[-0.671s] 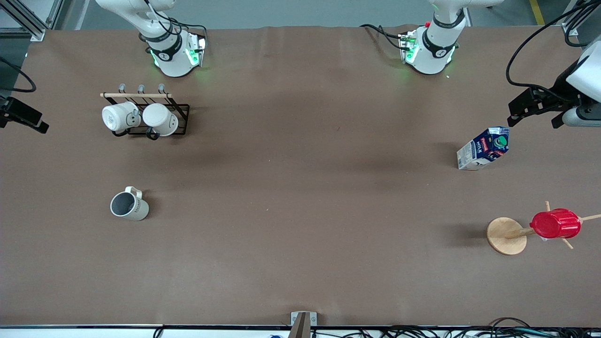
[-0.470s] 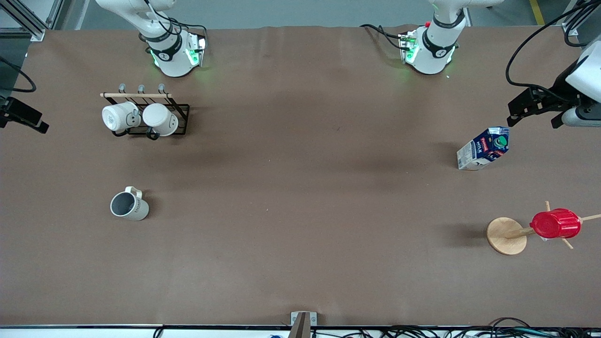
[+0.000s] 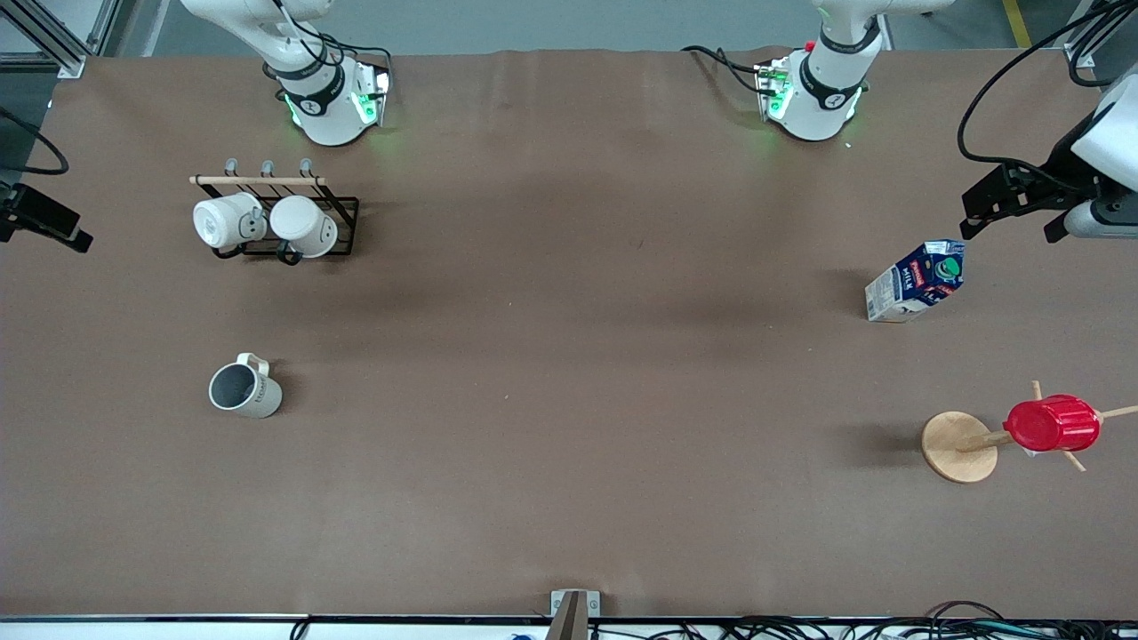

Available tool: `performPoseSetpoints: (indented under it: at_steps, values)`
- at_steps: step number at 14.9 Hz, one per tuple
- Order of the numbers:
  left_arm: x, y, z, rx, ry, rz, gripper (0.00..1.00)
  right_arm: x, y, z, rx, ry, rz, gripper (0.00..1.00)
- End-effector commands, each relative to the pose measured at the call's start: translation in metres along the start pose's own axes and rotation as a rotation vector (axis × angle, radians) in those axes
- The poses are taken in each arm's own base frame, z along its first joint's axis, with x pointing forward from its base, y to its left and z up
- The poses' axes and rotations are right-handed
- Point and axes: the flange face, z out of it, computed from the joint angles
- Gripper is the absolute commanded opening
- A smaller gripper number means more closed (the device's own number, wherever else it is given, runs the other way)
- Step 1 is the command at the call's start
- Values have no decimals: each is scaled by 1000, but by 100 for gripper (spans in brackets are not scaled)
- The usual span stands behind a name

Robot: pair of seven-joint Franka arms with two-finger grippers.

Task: Place cup and milk on table
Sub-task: 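Grasp the grey mug with the right gripper while the left gripper grasps the milk carton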

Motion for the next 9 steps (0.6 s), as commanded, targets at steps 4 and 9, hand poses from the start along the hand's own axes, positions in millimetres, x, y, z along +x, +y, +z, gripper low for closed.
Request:
performPoseSetpoints:
  at_steps: [4,9]
  values:
    - [3,1,9,22,-17,14,100,22,-4,37,-20,-10,-21,100]
    - [4,-26,73,24,-39,-16,100,78,19,165,-35,-31,-177,100]
